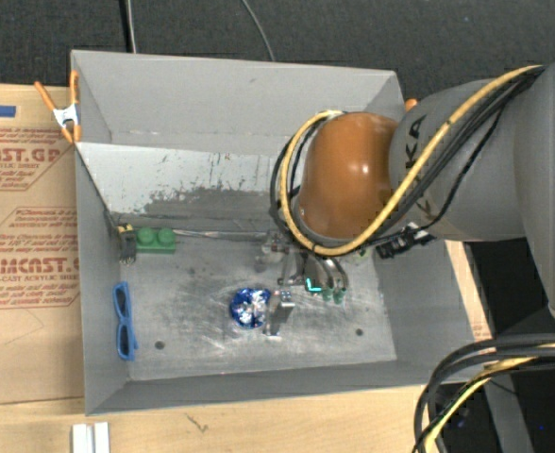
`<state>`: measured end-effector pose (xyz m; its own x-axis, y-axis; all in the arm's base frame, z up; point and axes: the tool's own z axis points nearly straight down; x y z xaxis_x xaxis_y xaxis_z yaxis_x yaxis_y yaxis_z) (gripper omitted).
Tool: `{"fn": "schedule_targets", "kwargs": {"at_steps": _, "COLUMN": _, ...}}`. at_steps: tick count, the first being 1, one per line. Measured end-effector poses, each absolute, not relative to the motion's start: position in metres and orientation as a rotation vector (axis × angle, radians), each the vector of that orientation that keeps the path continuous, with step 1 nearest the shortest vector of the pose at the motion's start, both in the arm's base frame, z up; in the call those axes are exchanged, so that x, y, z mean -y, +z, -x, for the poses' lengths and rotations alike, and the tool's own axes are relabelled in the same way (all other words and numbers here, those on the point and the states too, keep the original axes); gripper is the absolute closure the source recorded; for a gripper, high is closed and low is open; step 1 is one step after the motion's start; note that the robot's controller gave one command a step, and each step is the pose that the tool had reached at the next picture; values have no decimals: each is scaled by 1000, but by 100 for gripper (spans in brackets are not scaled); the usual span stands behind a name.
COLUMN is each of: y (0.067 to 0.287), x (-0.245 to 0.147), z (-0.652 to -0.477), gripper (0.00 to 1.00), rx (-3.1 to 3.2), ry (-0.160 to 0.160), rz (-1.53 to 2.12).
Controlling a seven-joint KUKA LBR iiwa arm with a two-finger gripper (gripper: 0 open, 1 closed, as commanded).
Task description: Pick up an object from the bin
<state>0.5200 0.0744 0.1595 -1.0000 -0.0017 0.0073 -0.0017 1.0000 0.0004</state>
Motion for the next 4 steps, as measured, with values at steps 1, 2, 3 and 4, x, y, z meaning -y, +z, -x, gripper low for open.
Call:
{"fn": "schedule_targets", "kwargs": {"at_steps": 1, "y": 71, "x": -83, "z": -525, "gripper": 0, "rx": 3152, "ry": -3, "rz": -20}}
{"fn": "schedule_targets", "kwargs": {"at_steps": 2, "y": 75, "x": -84, "z": -526, "gripper": 100, "rx": 3152, "ry": -5, "rz": -21}}
{"fn": "schedule_targets", "kwargs": {"at_steps": 3, "y": 195, "x": -80, "z": -531, "gripper": 100, "rx": 3151, "ry": -3, "rz": -30}}
{"fn": "schedule_targets", "kwargs": {"at_steps": 4, "y": 247, "x": -72, "z": -544, "gripper": 100, "rx": 3149, "ry": -1, "rz": -96}}
